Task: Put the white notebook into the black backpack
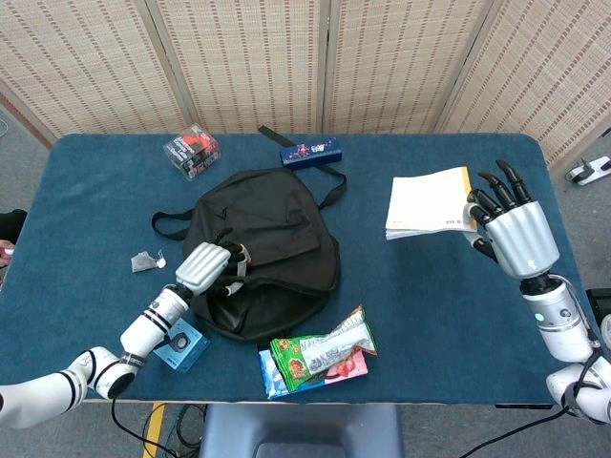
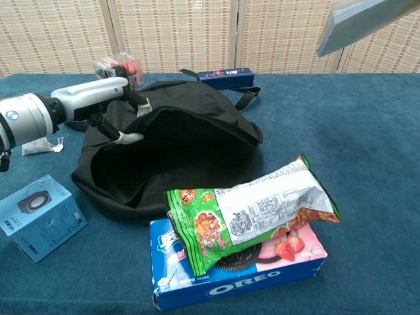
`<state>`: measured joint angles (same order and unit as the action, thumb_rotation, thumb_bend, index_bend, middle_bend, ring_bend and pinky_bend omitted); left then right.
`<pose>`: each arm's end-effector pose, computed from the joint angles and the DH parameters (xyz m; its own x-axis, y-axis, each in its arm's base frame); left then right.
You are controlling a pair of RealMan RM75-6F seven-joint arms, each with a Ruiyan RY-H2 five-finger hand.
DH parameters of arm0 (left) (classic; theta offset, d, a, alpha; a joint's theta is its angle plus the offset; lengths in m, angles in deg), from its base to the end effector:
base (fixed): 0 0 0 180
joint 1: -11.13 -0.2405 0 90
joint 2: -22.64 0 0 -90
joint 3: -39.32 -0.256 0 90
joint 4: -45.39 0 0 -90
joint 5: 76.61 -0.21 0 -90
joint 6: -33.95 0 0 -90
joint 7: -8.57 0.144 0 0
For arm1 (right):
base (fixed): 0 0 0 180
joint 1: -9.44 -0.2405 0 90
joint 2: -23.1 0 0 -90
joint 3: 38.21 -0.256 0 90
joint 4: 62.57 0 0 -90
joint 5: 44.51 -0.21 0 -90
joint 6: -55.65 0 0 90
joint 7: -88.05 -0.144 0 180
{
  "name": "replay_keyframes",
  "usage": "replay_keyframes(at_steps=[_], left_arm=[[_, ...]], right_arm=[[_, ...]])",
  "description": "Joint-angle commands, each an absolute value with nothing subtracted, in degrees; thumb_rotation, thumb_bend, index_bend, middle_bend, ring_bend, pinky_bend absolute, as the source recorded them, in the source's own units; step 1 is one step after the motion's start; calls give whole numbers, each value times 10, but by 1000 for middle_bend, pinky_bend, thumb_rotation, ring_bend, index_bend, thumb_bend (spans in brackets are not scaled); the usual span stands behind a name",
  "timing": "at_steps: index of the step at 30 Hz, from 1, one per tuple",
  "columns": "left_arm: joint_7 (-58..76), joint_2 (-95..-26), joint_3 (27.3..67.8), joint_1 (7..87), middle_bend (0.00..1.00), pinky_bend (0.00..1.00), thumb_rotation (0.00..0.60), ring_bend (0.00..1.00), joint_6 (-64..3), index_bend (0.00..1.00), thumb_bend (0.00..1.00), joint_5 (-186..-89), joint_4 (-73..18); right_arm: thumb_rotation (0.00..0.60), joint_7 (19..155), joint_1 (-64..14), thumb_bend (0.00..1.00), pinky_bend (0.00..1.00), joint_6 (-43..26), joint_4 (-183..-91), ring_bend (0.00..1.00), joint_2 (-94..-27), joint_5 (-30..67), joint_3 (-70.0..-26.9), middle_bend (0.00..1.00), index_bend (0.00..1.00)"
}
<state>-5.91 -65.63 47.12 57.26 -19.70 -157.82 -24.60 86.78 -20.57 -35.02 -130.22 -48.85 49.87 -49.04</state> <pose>-0.1558 0.3790 -0.0015 0.2809 0.2981 0.9123 0.8770 -0.4658 -0.1178 -0.2232 -0.3345 0.1830 0.4483 0.4728 0.7586 -0.6637 -0.3924 0.6368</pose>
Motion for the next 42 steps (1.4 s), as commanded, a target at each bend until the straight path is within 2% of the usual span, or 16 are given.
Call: replay_keyframes(at_steps=[1, 9, 18, 22, 32, 42], left_arm=[[-70, -642, 499, 568, 371, 48, 600, 323, -193, 748, 375, -1539, -265], [-62, -613, 548, 571, 371, 49, 600, 323, -159, 742, 376, -1447, -283], [-34, -605, 576, 579, 371, 54, 600, 324, -128, 730, 375, -1367, -283], [-27, -603, 583, 582, 371, 54, 600, 324, -121, 729, 376, -1345, -285], [-7, -591, 597, 586, 371, 54, 600, 324, -119, 723, 375, -1311, -306], [9, -569, 602, 582, 371, 54, 600, 323, -129, 722, 375, -1300, -346]], right_arm=[[600, 868, -208, 798, 105, -363, -1326, 216, -482, 517, -489, 464, 616], [600, 871, -213, 799, 105, -398, -1419, 225, -462, 578, -481, 470, 620], [600, 872, -226, 799, 105, -405, -1497, 237, -459, 643, -470, 475, 624], [600, 873, -236, 799, 105, -383, -1516, 240, -465, 657, -463, 476, 625], [600, 847, -288, 799, 105, -295, -1502, 244, -536, 645, -460, 480, 625], [600, 829, -345, 799, 105, -215, -1426, 244, -627, 607, -473, 480, 625]])
